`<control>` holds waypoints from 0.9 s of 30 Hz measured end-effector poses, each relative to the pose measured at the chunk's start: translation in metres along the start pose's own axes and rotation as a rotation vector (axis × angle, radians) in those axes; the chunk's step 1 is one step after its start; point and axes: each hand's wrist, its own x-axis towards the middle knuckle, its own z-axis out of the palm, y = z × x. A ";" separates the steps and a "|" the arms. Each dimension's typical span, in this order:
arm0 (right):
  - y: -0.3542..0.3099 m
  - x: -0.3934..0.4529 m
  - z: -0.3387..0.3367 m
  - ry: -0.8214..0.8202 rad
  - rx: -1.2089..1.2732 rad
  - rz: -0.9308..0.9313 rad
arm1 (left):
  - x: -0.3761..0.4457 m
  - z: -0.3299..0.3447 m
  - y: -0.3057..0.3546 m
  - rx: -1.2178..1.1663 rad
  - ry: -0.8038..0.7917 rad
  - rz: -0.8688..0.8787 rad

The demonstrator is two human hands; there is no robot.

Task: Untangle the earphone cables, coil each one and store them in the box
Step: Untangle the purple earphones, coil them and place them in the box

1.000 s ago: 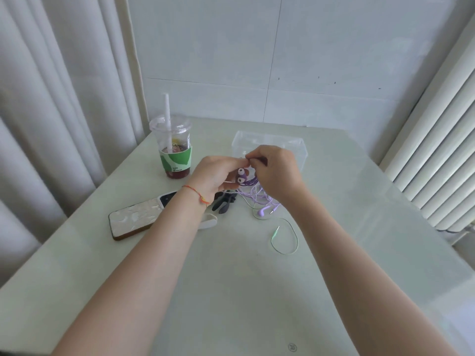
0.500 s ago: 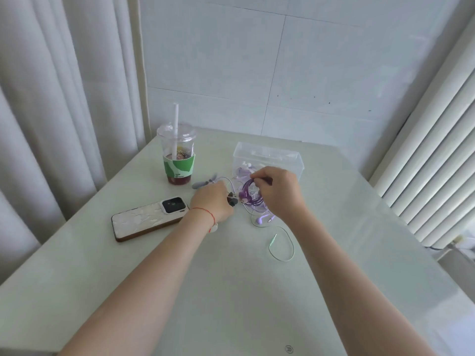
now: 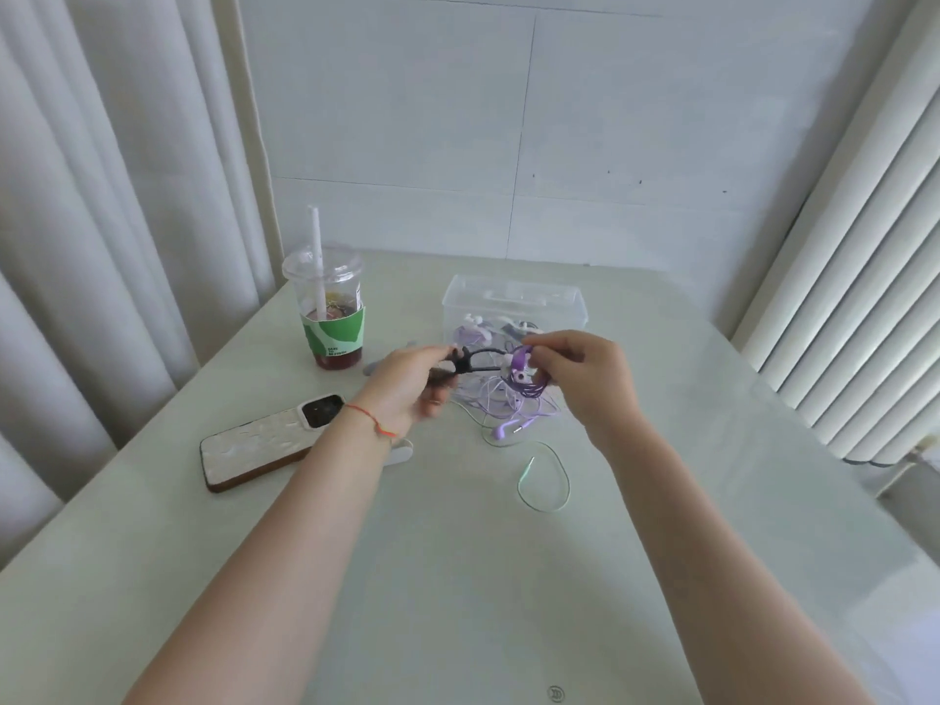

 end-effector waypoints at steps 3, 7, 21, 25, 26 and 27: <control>0.008 0.002 -0.014 -0.007 0.117 0.067 | 0.005 0.015 -0.015 -0.283 -0.069 -0.088; 0.025 -0.003 -0.016 -0.032 0.169 0.132 | -0.002 0.022 -0.026 -0.358 -0.194 -0.140; 0.025 -0.011 -0.012 -0.058 0.027 0.067 | -0.001 0.023 -0.038 0.058 -0.290 -0.022; 0.023 -0.012 -0.013 -0.055 -0.058 0.038 | -0.006 0.025 -0.035 0.112 -0.286 0.046; 0.022 -0.012 -0.014 -0.053 -0.079 0.020 | -0.007 0.026 -0.035 0.126 -0.274 0.059; 0.022 -0.011 -0.016 -0.050 -0.104 -0.001 | -0.008 0.028 -0.035 0.141 -0.262 0.074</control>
